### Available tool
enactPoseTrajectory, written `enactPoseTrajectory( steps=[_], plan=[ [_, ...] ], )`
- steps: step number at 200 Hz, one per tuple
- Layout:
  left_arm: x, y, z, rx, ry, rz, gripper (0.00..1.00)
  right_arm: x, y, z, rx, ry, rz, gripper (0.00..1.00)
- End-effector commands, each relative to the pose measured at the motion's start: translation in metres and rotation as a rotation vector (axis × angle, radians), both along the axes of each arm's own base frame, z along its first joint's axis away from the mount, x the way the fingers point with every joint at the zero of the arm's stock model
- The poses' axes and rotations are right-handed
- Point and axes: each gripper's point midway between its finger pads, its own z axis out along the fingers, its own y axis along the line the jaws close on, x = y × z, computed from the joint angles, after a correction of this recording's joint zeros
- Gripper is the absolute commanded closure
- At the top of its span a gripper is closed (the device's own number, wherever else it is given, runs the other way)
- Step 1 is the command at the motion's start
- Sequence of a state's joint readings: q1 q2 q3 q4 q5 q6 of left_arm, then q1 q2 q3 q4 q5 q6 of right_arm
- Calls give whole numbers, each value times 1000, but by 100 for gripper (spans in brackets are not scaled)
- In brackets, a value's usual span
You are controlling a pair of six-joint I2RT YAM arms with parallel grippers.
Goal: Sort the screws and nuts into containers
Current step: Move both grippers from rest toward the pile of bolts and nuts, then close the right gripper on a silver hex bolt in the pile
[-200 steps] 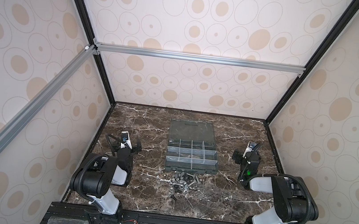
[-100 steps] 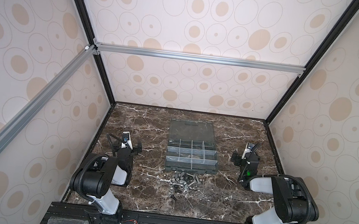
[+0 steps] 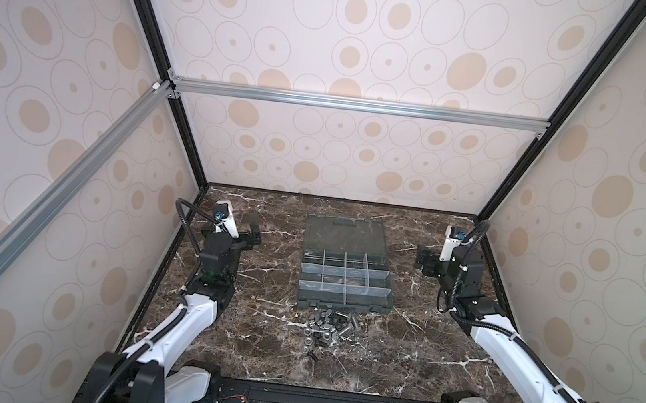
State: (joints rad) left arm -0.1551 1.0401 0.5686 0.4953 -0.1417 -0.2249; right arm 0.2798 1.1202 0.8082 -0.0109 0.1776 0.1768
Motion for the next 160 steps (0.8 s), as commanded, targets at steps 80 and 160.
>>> enactPoseTrajectory(
  steps=[80, 160],
  plan=[
    [-102, -77, -134, -261, 426, -306, 2, -160, 113, -158, -60, 735, 322, 10],
    [-112, -96, -159, -339, 508, -369, 8, -167, 138, -193, -83, 829, 355, 33]
  ],
)
